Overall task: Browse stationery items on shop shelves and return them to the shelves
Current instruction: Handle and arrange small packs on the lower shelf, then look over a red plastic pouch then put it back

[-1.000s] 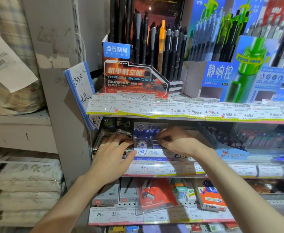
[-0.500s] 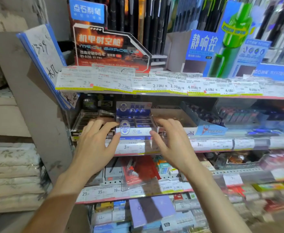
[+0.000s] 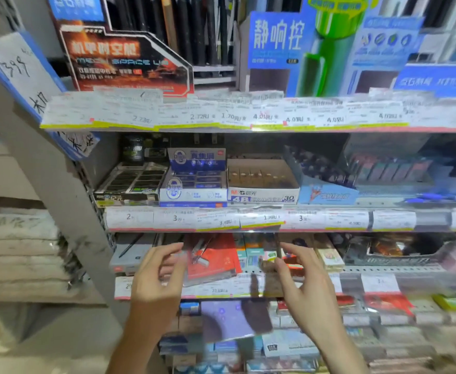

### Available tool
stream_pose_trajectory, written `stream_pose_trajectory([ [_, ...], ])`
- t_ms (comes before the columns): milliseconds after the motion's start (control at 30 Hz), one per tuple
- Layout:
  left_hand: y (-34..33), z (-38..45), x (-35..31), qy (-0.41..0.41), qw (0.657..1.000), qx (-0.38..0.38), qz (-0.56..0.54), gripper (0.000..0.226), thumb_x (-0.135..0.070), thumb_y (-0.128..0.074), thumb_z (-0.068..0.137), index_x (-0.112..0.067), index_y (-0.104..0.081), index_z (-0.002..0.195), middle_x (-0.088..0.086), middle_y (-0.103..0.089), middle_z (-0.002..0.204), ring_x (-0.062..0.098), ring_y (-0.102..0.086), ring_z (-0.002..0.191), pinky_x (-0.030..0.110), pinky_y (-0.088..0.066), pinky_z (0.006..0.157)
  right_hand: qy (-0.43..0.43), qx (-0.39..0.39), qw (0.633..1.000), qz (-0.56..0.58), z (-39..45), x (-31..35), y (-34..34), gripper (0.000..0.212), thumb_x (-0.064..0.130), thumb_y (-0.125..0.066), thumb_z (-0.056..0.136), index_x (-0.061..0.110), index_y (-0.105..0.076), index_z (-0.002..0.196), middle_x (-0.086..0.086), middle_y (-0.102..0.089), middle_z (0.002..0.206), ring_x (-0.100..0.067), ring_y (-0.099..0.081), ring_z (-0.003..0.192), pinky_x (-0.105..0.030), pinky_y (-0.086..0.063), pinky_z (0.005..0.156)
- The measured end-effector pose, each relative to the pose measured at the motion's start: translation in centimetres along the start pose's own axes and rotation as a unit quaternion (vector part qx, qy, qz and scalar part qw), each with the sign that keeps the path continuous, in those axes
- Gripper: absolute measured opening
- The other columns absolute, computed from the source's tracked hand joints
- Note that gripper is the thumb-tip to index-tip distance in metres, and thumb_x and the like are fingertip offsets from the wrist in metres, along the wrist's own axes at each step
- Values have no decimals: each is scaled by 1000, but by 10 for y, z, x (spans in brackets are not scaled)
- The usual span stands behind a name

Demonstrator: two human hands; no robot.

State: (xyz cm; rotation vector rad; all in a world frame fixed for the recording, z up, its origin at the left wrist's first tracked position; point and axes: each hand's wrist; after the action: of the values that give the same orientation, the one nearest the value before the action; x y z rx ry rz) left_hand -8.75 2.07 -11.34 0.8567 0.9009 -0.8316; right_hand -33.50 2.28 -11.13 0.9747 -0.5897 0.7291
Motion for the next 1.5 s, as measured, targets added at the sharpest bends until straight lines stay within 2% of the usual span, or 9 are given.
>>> stream_pose_trajectory([
  [167,-9,-8,31,103,995,0,-2,17,-15,-65,91,-29,-66,101,-4,-66,91,15,-62,81,17,-47,72,-97,28,995,-4,2,-24,-13,26,41,-58,94,29,-63,116,12,-70,104,-7,-67,92,-37,-55,81],
  [300,-16,-3,48,158,986,53,11,21,-33,-60,80,-34,-61,101,7,-68,99,19,-65,88,34,-52,83,-126,91,988,-21,14,-23,-36,19,32,-60,95,25,-65,111,10,-70,91,-5,-66,82,-22,-49,70],
  [600,-34,17,57,192,979,70,11,32,-2,-64,89,-17,-59,116,2,-62,114,7,-62,78,26,-53,72,-223,167,959,41,37,-13,-92,30,22,-57,94,14,-61,122,-1,-74,98,-20,-70,94,-33,-54,85],
  [833,-33,28,68,327,934,84,-118,64,18,-61,80,-3,-47,139,11,-58,131,29,-61,114,46,-48,102,-340,201,874,282,40,0,-88,29,-9,-57,92,5,-56,117,-14,-67,95,-32,-71,76,-52,-60,81],
  [967,-27,23,64,318,923,149,-157,60,14,-67,71,5,-54,129,2,-69,89,8,-61,65,36,-58,71,-341,199,852,344,36,-1,-83,38,-19,-46,87,4,-52,117,-15,-72,104,-33,-72,96,-55,-59,82],
  [1067,-29,21,69,325,911,150,-207,75,3,-72,61,-2,-52,133,13,-69,99,18,-66,74,44,-55,83,-328,197,845,373,32,-1,-74,40,-21,-44,86,4,-51,117,-11,-75,103,-30,-73,93,-50,-61,78],
  [1167,-38,19,61,316,902,153,-250,42,11,-65,80,-10,-59,117,13,-74,97,21,-72,76,26,-56,60,-310,175,873,333,29,-5,-62,43,-20,-46,85,6,-56,117,-6,-75,86,-17,-70,69,-35,-59,66],
  [1367,-45,27,62,308,903,147,-262,28,-9,-63,91,-10,-60,119,15,-72,103,29,-69,88,32,-51,69,-315,160,890,289,15,-20,-31,45,-19,-49,86,14,-63,114,-12,-74,88,-17,-65,68,-31,-53,65],
  [1500,-54,26,65,320,896,170,-258,21,-8,-65,90,-18,-59,108,10,-71,83,24,-66,69,29,-50,56,-322,134,905,242,-2,-27,-14,40,-14,-53,87,15,-66,110,-7,-69,84,-17,-61,70,-32,-53,68],
])
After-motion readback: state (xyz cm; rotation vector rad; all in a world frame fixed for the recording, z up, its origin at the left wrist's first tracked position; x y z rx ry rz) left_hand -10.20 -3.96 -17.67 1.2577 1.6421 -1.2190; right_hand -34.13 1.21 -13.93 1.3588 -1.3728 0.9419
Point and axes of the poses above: each hand's wrist, its own z-axis towards the middle knuckle, its own y-axis out of the back of the hand, x = y × z
